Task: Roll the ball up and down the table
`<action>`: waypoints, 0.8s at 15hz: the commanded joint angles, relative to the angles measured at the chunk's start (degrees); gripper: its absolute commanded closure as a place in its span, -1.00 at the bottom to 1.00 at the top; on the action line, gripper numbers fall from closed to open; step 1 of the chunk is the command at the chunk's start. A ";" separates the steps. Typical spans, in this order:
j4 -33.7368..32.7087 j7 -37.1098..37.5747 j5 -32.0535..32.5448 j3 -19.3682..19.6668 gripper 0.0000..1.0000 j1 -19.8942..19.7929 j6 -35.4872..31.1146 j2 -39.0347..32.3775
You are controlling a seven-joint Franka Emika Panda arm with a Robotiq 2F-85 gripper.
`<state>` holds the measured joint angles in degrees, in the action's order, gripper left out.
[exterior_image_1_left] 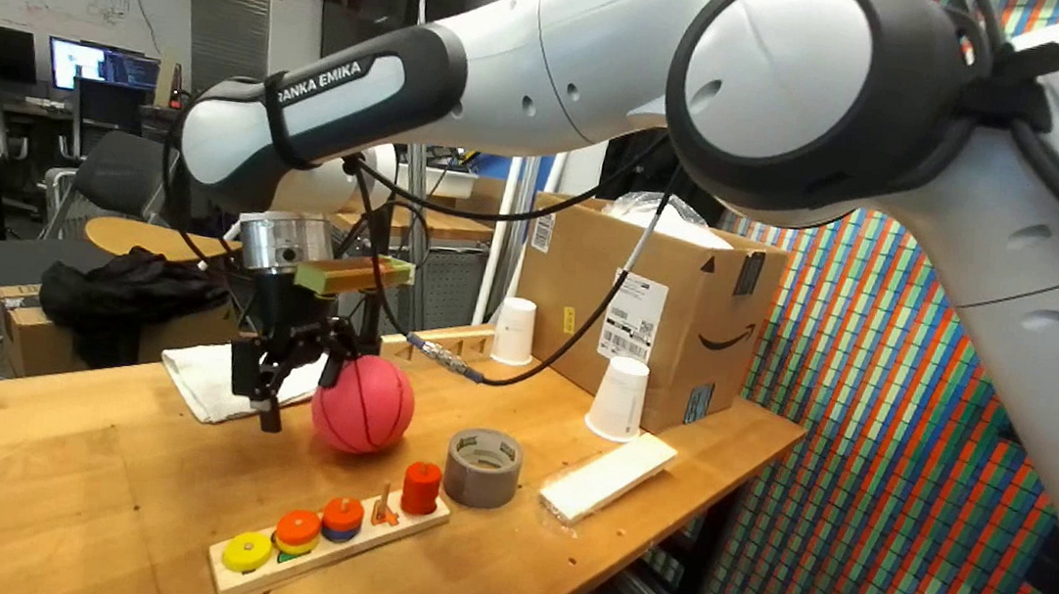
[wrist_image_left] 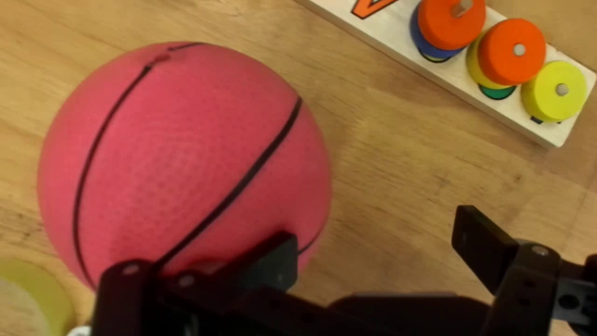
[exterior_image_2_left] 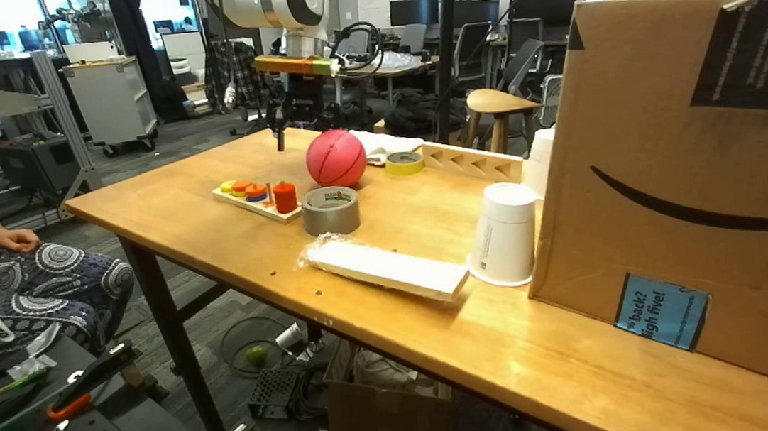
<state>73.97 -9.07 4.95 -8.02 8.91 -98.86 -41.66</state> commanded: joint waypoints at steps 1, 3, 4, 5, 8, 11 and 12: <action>-4.31 -1.40 2.78 4.28 -1.00 -2.68 3.13 0.07; -3.83 0.76 7.31 8.00 -1.00 -3.61 2.45 2.12; -3.11 1.32 8.95 9.54 -1.00 -4.61 1.90 3.43; -2.53 1.90 10.45 11.04 -1.00 -5.68 1.37 4.81; 0.57 3.14 13.86 13.98 -1.00 -8.23 -1.12 10.18; 5.77 3.41 17.32 14.01 -1.00 -7.86 -3.74 15.69; 8.32 3.54 18.07 13.46 -1.00 -7.44 -4.88 17.75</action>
<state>73.41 -7.85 19.79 6.12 -0.44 -99.84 -31.22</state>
